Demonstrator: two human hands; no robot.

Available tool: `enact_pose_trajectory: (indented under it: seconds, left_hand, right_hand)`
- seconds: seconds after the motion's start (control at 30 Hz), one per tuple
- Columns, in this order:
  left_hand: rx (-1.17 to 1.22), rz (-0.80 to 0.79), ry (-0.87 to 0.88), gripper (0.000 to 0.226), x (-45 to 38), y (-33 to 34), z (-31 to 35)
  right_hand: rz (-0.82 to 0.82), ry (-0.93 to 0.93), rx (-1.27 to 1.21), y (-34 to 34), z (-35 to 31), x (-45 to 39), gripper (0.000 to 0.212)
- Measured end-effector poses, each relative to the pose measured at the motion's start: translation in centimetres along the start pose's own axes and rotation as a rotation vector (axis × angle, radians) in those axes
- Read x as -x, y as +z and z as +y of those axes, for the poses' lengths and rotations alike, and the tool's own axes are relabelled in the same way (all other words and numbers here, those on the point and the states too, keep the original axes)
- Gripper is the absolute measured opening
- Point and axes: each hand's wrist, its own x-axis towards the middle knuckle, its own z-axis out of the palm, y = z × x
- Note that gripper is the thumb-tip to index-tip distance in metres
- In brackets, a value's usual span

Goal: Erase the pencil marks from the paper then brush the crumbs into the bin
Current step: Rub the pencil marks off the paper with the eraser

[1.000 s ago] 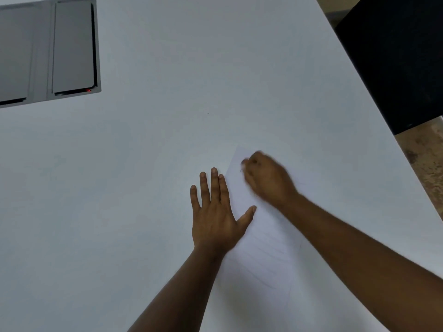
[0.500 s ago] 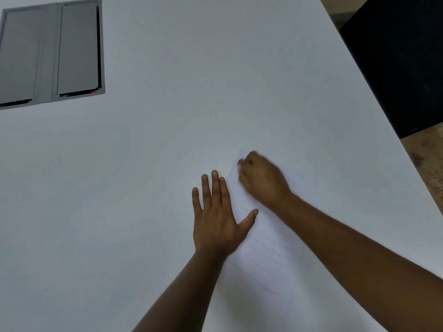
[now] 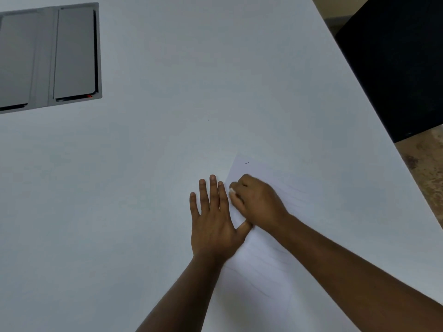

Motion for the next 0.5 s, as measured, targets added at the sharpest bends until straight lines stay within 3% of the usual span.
enact_pose_trajectory:
  seconds: [0.1, 0.2, 0.4, 0.5]
  left_hand:
    - [0.03, -0.007, -0.018, 0.106, 0.0, -0.2, 0.2]
    - [0.037, -0.002, -0.023, 0.106, 0.1, -0.4, 0.2]
    - [0.055, -0.013, -0.02, 0.103, 0.1, -0.5, 0.3]
    - [0.056, 0.015, -0.03, 0.098, 0.1, -0.4, 0.3]
  right_hand:
    - [0.169, 0.131, 0.102, -0.7, 3.1, -1.4, 0.029]
    - [0.221, 0.276, 0.104, -2.4, 5.5, -2.4, 0.022]
    - [0.264, 0.498, -0.276, -4.1, 1.9, 2.4, 0.017]
    - [0.265, 0.5, -0.443, -2.8, -1.6, 5.9, 0.016]
